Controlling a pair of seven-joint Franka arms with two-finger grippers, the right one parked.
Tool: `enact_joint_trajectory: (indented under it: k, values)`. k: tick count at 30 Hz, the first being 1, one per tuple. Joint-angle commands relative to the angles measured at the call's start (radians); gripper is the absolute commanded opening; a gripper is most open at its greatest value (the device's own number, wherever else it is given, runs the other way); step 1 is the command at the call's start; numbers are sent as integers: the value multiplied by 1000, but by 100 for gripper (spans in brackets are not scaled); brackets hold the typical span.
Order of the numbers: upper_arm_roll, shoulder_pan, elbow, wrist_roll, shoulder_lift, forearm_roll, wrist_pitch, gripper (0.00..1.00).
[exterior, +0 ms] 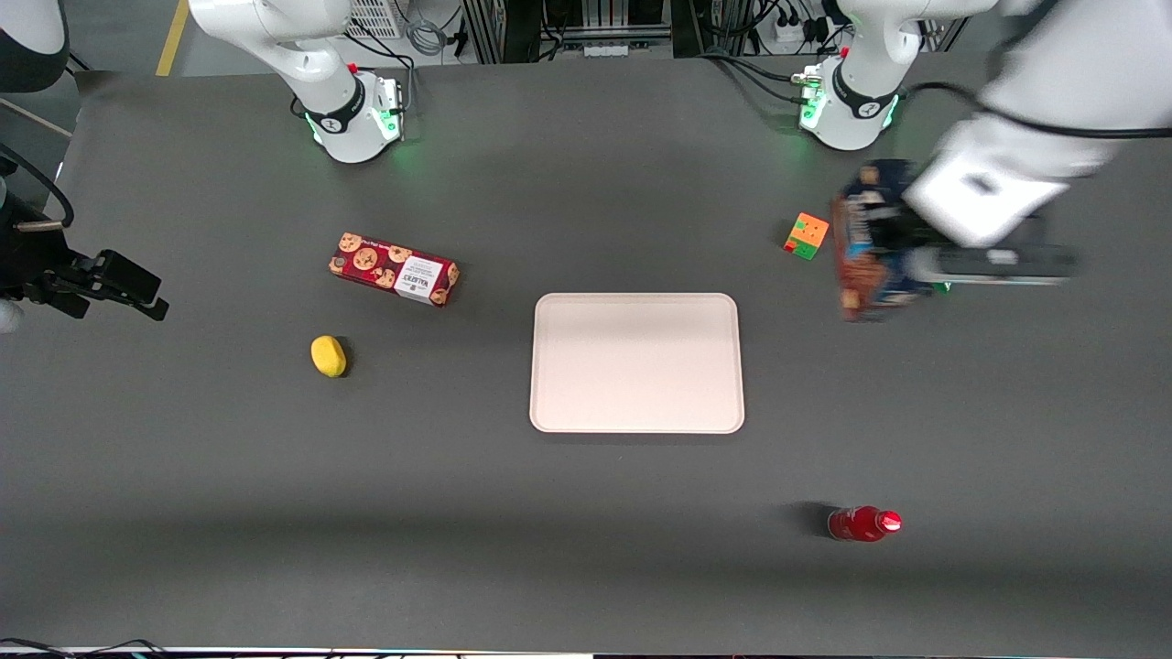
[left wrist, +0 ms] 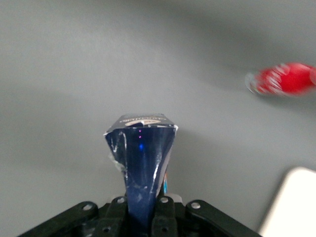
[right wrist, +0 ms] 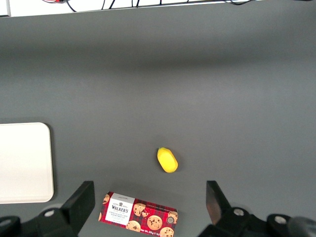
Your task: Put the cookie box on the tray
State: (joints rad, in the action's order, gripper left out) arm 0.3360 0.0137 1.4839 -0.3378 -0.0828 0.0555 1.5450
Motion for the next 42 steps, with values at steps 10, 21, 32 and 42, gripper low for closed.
enact_joint_trajectory:
  k: [10, 21, 32, 42]
  values:
    - [147, -1, 268, -87, -182, -43, 490, 0]
    - [149, 11, 404, -168, -302, -192, 762, 0]
    - [149, 18, 424, -194, -376, -269, 839, 0]
    - [149, 23, 427, -222, -405, -312, 850, 0]
